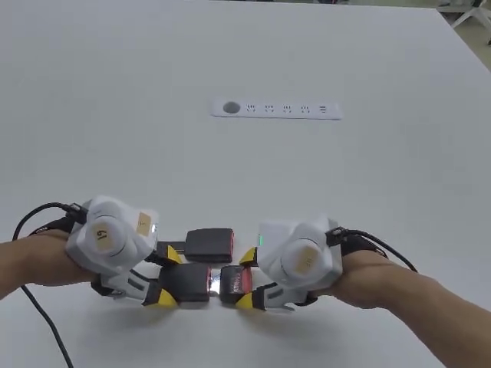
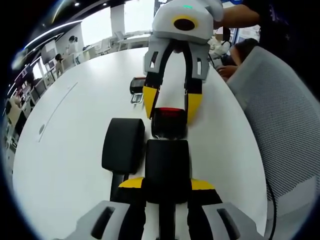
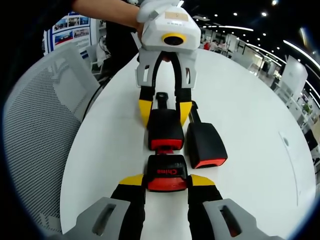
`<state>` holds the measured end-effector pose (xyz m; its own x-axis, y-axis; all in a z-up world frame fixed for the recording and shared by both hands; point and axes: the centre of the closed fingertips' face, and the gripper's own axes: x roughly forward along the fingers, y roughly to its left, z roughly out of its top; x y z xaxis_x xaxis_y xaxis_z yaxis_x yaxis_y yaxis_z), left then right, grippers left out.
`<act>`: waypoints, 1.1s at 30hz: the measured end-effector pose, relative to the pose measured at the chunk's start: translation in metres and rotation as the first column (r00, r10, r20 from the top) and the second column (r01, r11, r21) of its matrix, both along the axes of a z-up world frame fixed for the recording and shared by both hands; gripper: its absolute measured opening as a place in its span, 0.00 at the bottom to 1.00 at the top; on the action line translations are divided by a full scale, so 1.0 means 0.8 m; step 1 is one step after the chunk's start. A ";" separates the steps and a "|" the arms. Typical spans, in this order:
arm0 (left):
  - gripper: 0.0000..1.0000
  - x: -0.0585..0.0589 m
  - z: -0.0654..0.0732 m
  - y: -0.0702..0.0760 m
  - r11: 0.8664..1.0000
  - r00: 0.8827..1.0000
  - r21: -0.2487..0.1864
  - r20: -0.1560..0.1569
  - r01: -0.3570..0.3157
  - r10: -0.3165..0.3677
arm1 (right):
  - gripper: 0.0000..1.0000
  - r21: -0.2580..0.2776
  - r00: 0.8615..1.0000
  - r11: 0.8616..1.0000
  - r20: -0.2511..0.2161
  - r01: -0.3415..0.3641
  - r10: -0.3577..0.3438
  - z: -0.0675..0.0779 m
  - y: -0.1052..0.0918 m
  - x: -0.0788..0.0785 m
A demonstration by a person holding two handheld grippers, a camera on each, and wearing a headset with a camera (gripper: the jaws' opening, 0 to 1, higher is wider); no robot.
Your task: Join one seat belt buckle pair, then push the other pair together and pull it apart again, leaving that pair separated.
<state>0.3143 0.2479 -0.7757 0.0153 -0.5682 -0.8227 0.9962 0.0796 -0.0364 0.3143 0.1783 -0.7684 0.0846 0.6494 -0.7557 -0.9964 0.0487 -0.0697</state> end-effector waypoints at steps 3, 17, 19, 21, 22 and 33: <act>0.31 0.001 0.000 0.000 1.000 1.000 -0.002 0.001 0.000 0.000 | 0.28 0.002 1.000 1.000 -0.003 0.004 -0.004 -0.001 0.002 0.001; 0.31 0.000 0.000 0.001 1.000 1.000 0.018 0.001 0.004 -0.004 | 0.28 -0.005 1.000 1.000 -0.021 0.022 -0.022 -0.007 0.013 0.000; 0.31 0.001 0.000 0.001 1.000 1.000 0.019 0.002 0.002 -0.002 | 0.28 -0.006 1.000 1.000 -0.020 -0.005 0.005 -0.005 0.013 -0.004; 0.32 0.001 0.000 0.001 1.000 1.000 0.017 0.002 0.001 -0.001 | 0.28 -0.005 1.000 1.000 -0.017 0.014 -0.014 -0.004 0.012 -0.002; 0.32 0.001 0.000 0.001 1.000 1.000 0.017 0.002 0.001 -0.001 | 0.28 -0.005 1.000 1.000 -0.016 0.011 -0.011 -0.004 0.012 -0.001; 0.32 0.003 0.000 -0.001 0.999 1.000 0.031 0.001 0.010 -0.010 | 0.28 0.020 1.000 1.000 0.000 0.001 -0.001 0.000 0.007 -0.001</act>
